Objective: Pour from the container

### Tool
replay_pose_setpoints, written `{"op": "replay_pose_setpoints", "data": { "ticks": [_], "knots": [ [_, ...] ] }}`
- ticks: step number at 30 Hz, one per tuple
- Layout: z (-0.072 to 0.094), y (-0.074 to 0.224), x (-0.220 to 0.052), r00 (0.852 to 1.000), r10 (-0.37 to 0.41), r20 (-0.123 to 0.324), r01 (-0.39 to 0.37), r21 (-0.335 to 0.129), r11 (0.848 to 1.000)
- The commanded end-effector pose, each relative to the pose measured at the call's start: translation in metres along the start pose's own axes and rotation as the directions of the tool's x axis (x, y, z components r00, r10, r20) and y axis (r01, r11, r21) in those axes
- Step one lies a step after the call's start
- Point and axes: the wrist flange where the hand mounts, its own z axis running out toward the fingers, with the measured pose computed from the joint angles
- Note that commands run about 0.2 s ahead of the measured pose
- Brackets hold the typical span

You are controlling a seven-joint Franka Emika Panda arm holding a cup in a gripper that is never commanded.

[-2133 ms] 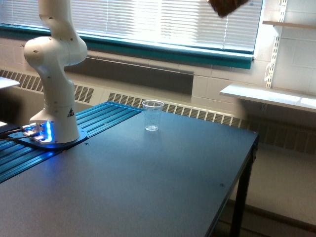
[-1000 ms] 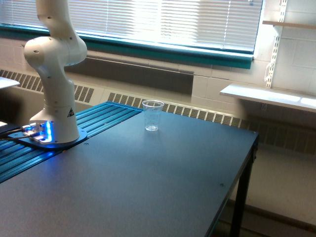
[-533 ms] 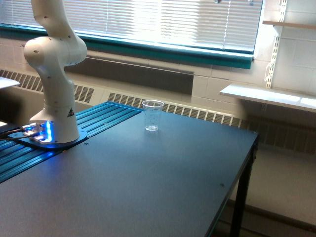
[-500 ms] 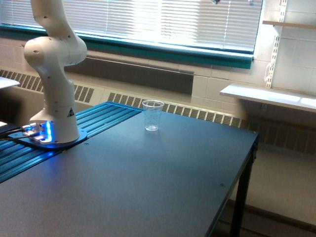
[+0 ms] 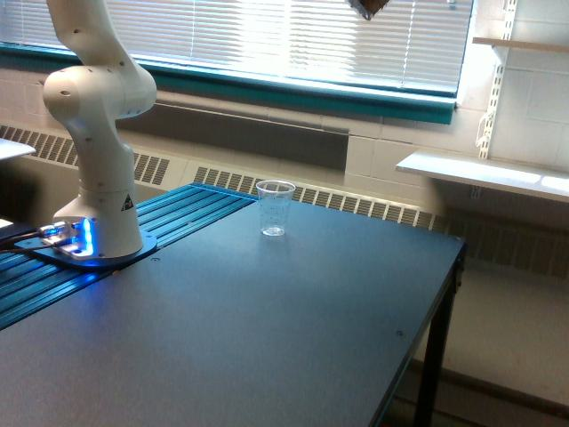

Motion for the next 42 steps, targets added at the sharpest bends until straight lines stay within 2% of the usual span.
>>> {"op": "replay_pose_setpoints", "data": {
  "ticks": [1,10,17,22,28,34,38,42],
  "knots": [
    [-0.014,-0.019,-0.015,0.992,-0.129,-0.014,0.13,0.045,0.991],
    [-0.029,-0.028,-0.048,0.989,-0.147,0.005,0.147,0.073,0.986],
    [-0.033,-0.035,-0.072,0.985,-0.167,0.03,0.163,0.099,0.982],
    [-0.03,-0.048,-0.083,0.973,-0.226,0.052,0.218,0.128,0.967],
    [-0.023,-0.061,-0.077,0.958,-0.28,0.065,0.264,0.18,0.947],
    [-0.021,-0.074,-0.066,0.939,-0.34,0.05,0.323,0.213,0.922],
    [-0.023,-0.074,-0.061,0.932,-0.36,0.04,0.343,0.217,0.914],
    [-0.028,-0.069,-0.06,0.93,-0.366,0.039,0.35,0.215,0.912]
  ]
}}
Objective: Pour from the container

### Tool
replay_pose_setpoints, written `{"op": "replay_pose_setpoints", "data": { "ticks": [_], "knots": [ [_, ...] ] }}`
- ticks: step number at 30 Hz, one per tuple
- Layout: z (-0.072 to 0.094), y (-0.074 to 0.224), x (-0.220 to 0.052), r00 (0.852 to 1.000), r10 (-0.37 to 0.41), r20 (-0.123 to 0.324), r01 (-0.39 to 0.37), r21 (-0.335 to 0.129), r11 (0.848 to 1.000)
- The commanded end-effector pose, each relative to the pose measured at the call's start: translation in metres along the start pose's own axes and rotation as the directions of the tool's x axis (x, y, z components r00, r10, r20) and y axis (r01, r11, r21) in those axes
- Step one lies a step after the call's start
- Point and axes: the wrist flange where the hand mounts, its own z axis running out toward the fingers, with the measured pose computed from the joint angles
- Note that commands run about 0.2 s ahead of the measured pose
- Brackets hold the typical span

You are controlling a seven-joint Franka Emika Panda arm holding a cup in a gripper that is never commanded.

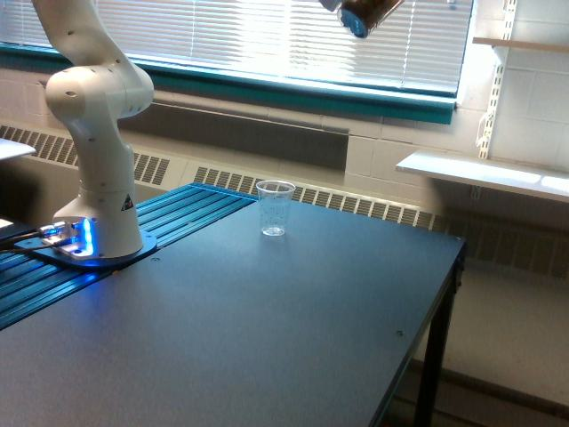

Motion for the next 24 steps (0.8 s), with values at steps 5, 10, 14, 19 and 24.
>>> {"op": "replay_pose_setpoints", "data": {
  "ticks": [5,10,14,19,24],
  "knots": [
    [-0.028,0.005,0.002,0.995,-0.094,-0.026,0.094,-0.003,0.996],
    [-0.038,0.015,-0.022,0.998,-0.056,-0.002,0.056,-0.013,0.998],
    [-0.046,0.014,-0.041,0.998,-0.059,0.012,0.06,-0.018,0.998],
    [-0.049,0.012,-0.065,0.998,-0.059,0.037,0.059,-0.018,0.998],
    [-0.05,0.008,-0.081,0.995,-0.073,0.062,0.074,-0.01,0.997]
  ]
}}
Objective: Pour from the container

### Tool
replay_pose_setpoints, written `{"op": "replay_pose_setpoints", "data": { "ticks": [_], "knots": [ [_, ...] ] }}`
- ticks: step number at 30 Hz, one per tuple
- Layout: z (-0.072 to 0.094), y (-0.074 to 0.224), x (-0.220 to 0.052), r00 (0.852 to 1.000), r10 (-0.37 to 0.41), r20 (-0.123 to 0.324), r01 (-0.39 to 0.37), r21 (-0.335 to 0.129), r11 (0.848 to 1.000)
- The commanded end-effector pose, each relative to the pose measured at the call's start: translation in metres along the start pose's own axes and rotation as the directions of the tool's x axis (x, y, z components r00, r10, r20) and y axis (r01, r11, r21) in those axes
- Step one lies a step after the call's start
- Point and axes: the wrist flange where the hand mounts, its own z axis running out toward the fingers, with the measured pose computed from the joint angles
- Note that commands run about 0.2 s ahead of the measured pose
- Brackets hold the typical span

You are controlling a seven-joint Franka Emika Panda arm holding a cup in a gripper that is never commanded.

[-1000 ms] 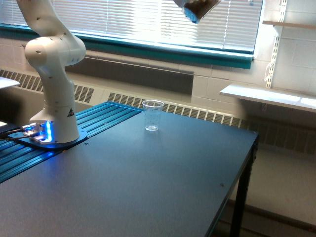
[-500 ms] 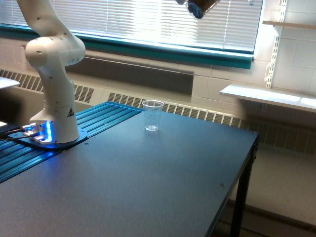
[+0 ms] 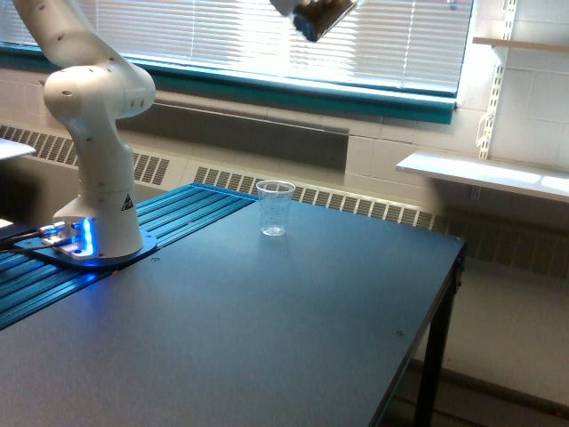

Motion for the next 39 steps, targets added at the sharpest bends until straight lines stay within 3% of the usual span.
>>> {"op": "replay_pose_setpoints", "data": {
  "ticks": [1,39],
  "knots": [
    [0.002,-0.008,-0.021,0.999,-0.035,0.04,0.035,0.006,0.999],
    [-0.016,-0.018,-0.103,0.981,-0.129,0.148,0.121,0.057,0.991]
  ]
}}
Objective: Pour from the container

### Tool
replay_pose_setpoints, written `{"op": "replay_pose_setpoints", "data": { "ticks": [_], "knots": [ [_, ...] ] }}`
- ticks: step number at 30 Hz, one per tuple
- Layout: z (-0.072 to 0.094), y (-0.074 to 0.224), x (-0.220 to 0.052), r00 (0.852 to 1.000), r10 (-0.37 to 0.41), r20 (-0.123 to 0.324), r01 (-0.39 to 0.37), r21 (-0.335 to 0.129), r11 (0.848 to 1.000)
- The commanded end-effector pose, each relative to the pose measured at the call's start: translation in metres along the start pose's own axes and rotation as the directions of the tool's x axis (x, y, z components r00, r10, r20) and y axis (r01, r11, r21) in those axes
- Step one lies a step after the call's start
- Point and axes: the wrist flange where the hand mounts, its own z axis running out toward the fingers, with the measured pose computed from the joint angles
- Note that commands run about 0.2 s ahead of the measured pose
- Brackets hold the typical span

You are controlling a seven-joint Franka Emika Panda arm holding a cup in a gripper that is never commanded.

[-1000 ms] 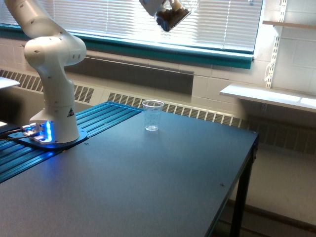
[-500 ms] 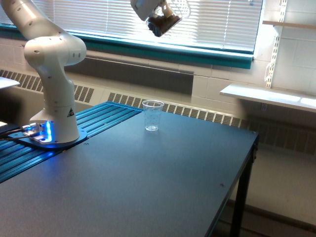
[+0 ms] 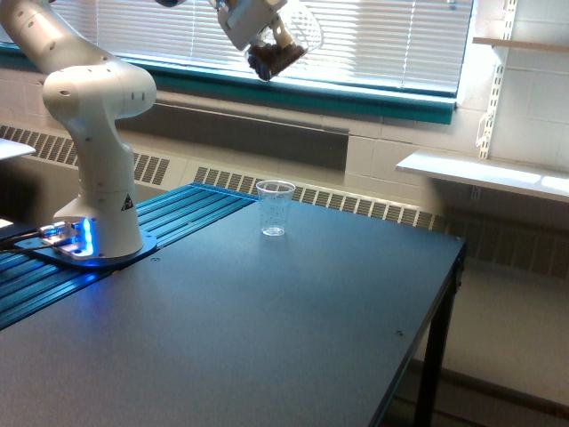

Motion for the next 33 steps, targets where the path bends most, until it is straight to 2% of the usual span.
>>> {"op": "replay_pose_setpoints", "data": {
  "ticks": [1,19,33],
  "knots": [
    [-0.002,-0.01,-0.01,0.999,-0.038,0.011,0.038,0.006,0.999],
    [0.005,-0.039,-0.046,0.994,-0.085,0.067,0.083,0.033,0.996],
    [0.003,-0.052,-0.068,0.989,-0.115,0.095,0.111,0.055,0.992]
  ]
}}
